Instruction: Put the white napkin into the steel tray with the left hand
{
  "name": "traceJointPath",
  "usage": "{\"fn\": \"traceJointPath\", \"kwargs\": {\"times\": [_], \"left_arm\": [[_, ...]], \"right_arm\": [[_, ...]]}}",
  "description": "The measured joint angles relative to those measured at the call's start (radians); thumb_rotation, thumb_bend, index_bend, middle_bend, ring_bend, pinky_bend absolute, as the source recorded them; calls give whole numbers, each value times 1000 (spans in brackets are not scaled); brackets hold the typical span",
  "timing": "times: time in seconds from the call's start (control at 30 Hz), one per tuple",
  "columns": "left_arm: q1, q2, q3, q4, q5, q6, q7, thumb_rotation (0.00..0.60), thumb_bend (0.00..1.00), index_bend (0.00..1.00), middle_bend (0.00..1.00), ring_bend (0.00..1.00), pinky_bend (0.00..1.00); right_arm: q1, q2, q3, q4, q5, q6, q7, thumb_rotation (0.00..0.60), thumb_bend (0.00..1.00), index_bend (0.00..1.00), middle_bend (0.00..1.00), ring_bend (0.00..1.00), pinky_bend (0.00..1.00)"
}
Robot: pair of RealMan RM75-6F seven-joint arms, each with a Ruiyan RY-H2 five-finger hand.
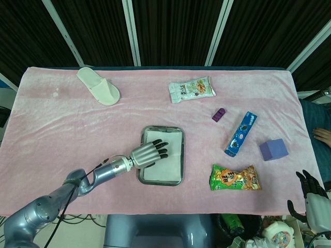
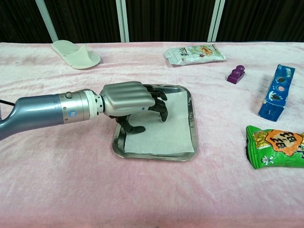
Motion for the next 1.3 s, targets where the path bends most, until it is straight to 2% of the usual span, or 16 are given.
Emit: {"fn": "traceJointPath", "kwargs": {"times": [0.83,1.13,1.3], "left_arm": [[-1,-1,-4,3,-3,18,1,600,211,289,281,93,185],[-8,42,-47,-26,-17,93,16,600,211,295,281,93,185],[11,106,-77,-93,-42,135,94,600,212,300,272,115,178]], "right_arm": [[1,-1,1,-1,5,-1,-3,600,356,0,0,58,164],[1,-3,3,2,4,2,-8,600,357,0,0,58,164],[1,-3,4,6,2,6,-11,600,357,0,0,58,164]]}}
